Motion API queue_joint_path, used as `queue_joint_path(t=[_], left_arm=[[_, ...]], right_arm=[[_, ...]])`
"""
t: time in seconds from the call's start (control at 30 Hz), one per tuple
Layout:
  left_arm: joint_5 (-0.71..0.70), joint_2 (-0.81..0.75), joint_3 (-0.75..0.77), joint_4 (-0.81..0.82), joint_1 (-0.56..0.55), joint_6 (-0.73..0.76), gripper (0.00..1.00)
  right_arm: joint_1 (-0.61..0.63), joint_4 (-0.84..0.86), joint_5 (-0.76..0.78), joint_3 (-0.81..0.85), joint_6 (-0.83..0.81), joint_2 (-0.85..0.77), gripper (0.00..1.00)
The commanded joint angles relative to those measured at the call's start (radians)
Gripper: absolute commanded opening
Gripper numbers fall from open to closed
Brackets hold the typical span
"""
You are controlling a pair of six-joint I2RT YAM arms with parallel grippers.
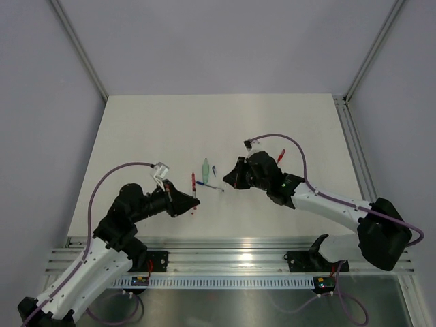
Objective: Insert the pens into the pen caps
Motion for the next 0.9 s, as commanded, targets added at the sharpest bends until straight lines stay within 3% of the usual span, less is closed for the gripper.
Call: queue_joint_path(t=[0.0, 0.2, 0.4, 0.87], left_arm=[[0.04, 0.022, -0.066, 0.261, -0.068, -0.079, 0.0], [-0.042, 0.071, -0.156, 0.431, -0.195, -0.089, 0.0], [-0.101, 0.162, -0.155, 0.481, -0.286, -0.069, 0.0], [-0.171, 0.149, -0.142, 0.429, -0.307, -0.043, 0.0]], right_arm=[[0.035, 0.217, -0.03, -0.05, 0.117, -0.095, 0.0], [0.057, 0.292, -0.001, -0.062, 0.162, -0.184, 0.0], [0.109, 0.346, 0.05, -0.056, 0.168, -0.204, 0.0], [0.172, 0.369, 0.12, -0.081, 0.148, -0.256, 0.0]])
